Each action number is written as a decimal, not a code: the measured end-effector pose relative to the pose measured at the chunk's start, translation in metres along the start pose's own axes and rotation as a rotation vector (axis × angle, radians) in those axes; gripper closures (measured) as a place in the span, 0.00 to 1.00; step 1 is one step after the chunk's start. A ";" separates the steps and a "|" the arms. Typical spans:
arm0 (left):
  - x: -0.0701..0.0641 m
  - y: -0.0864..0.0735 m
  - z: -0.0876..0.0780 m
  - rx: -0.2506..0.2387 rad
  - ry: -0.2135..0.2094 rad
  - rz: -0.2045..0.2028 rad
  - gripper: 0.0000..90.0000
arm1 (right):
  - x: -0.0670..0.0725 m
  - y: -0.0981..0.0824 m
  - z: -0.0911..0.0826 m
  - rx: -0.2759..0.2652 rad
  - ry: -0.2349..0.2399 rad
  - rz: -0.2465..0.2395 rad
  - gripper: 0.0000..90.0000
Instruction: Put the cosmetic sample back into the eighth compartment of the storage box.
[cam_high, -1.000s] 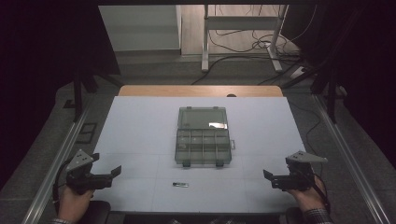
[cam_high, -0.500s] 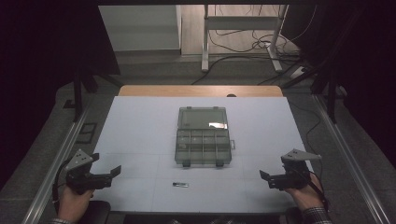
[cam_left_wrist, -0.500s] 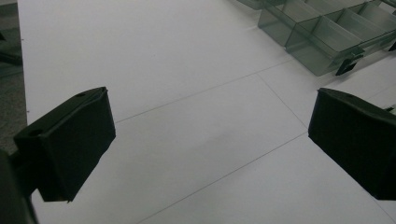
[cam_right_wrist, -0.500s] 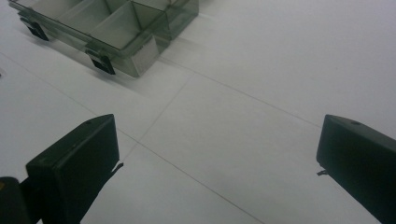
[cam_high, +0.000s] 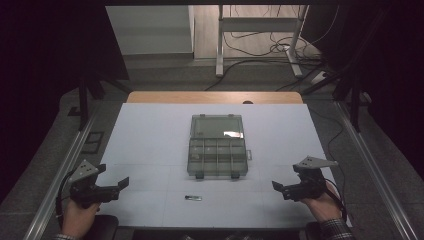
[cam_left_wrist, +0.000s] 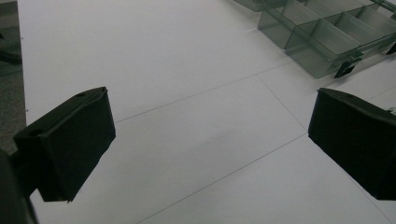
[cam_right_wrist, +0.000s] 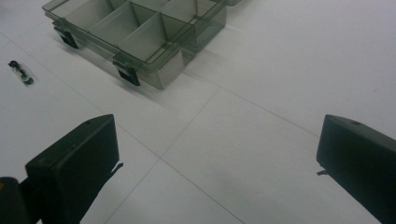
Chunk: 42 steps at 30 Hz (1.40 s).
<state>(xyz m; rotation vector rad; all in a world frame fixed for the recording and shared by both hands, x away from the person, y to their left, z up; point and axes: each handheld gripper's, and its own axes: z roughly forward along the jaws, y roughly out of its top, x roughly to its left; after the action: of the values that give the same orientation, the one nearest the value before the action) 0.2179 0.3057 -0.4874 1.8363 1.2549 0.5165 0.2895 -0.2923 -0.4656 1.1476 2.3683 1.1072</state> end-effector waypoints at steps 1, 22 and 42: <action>0.000 0.000 0.000 0.000 0.000 -0.001 0.01 | 0.000 0.001 0.001 0.005 0.005 -0.003 0.00; 0.001 0.000 0.000 -0.001 -0.004 -0.009 0.01 | 0.020 0.022 0.021 -0.020 0.145 -0.039 0.00; 0.002 0.000 0.000 -0.004 -0.007 -0.013 0.01 | 0.037 0.035 0.038 0.012 0.181 -0.066 0.00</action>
<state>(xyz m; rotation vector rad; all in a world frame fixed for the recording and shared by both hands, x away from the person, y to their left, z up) 0.2183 0.3072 -0.4878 1.8244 1.2594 0.5043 0.3049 -0.2306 -0.4620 1.0031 2.5321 1.2229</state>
